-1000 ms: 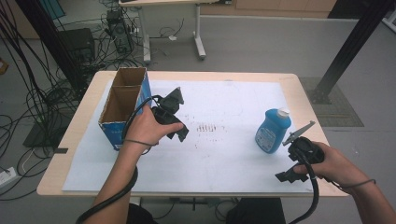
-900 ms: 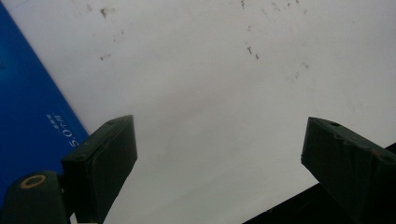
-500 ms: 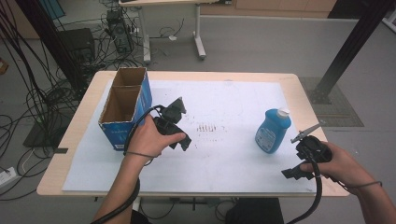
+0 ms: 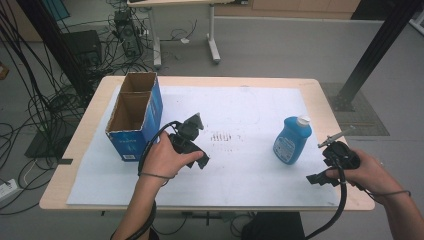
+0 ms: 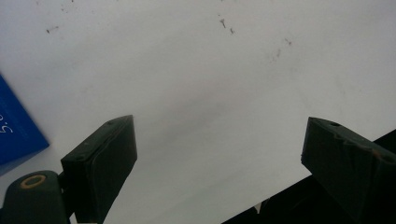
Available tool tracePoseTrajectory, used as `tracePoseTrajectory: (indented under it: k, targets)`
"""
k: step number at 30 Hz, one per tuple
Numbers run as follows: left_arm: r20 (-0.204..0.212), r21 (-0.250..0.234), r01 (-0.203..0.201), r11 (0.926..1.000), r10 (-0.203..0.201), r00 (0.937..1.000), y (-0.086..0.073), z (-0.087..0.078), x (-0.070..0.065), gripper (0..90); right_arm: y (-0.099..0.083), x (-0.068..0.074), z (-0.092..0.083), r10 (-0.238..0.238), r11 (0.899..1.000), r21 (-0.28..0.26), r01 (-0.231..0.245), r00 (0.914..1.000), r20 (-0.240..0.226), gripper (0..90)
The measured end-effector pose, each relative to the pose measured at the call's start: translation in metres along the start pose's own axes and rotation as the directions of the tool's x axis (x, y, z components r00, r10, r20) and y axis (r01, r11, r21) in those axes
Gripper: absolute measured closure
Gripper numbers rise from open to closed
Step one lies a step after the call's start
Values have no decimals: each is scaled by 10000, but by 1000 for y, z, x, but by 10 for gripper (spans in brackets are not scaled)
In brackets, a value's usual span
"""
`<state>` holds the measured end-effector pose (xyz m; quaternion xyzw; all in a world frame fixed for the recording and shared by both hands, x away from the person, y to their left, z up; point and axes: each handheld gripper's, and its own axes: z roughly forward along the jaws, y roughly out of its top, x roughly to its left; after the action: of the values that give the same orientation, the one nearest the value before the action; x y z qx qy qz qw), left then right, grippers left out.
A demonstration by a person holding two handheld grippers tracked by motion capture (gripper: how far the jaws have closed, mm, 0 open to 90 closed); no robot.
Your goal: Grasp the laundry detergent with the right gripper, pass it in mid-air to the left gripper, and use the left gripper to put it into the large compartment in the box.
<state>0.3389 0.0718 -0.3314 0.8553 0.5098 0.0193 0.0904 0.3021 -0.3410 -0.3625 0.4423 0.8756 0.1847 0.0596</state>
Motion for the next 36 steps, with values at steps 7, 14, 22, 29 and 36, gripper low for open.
tracePoseTrajectory:
  k: [7,14,22,29,36]
  targets:
    - [-75,-65,-54,10000,53,10000,1,-3,-2,108,0,-5,5,33,9998,-189,-33,10000,-24,58]
    - [224,-177,91,9998,-87,9997,0,-3,4,108,-1,-11,14,136,9984,-550,-133,9999,49,58]
    - [316,-151,142,9998,-138,9994,-3,2,6,108,-2,-8,21,222,9960,-863,-218,9998,30,58]
    - [317,14,21,10000,-21,9995,-4,8,5,108,-3,-5,27,360,9920,-1210,-347,9993,87,58]
    - [356,32,25,10000,-26,9994,-5,8,5,108,-5,-3,32,429,9847,-1690,-416,9991,45,56]
